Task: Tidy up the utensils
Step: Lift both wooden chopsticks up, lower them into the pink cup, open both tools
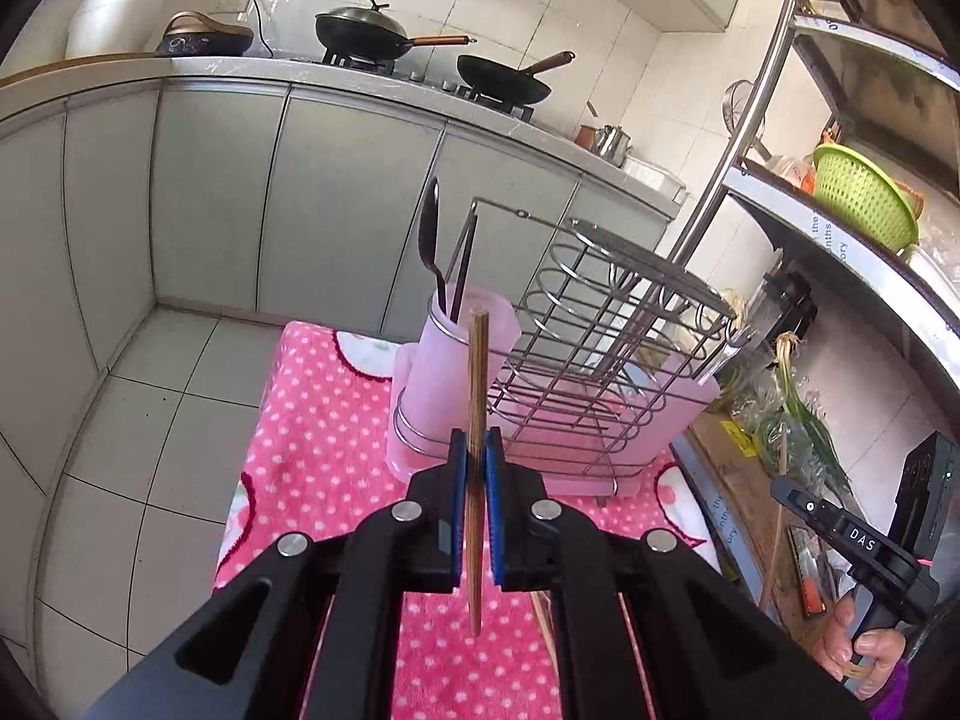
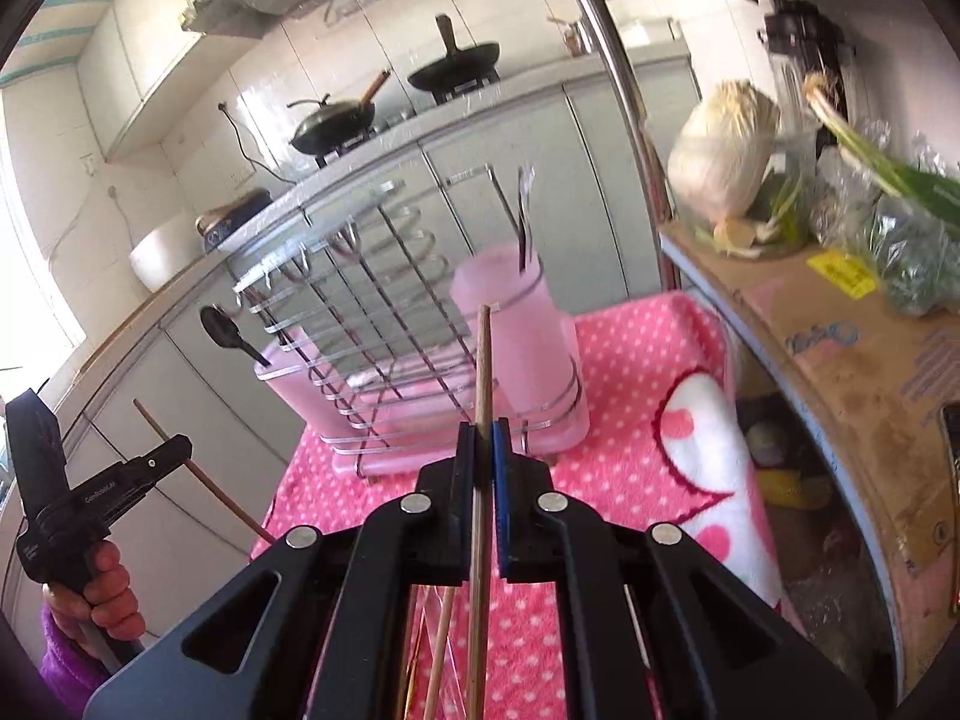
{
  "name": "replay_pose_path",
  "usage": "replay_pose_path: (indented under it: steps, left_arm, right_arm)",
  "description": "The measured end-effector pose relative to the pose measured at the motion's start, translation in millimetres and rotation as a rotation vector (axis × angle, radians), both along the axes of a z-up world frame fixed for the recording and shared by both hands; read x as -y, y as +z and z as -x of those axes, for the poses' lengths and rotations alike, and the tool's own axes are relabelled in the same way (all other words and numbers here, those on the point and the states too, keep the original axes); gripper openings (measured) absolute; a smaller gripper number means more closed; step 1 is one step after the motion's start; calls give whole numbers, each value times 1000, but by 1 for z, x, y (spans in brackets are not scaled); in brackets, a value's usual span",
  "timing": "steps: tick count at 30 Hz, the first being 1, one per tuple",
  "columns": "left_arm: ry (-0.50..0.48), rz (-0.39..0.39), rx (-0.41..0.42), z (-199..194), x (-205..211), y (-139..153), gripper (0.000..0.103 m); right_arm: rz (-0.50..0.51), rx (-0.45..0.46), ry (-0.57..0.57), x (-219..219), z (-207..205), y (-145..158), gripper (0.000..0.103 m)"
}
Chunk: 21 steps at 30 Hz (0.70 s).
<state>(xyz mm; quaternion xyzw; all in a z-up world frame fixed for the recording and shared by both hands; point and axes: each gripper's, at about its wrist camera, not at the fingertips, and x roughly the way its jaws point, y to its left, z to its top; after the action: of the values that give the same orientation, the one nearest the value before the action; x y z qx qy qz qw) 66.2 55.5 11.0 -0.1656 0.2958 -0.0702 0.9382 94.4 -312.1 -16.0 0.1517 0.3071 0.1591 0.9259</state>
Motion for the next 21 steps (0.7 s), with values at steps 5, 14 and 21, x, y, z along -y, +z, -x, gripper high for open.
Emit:
replay_pose_path:
  steps: [5, 14, 21]
  left_arm:
    - [-3, 13, 54, 7, -5, 24, 5]
    - [0, 26, 158, 8, -11, 74, 5]
    - [31, 1, 257, -5, -18, 127, 5]
  right_arm:
    - [3, 87, -19, 5, 2, 25, 6]
    - [-15, 331, -65, 4, -9, 86, 6]
    - [-49, 504, -114, 3, -32, 125, 6]
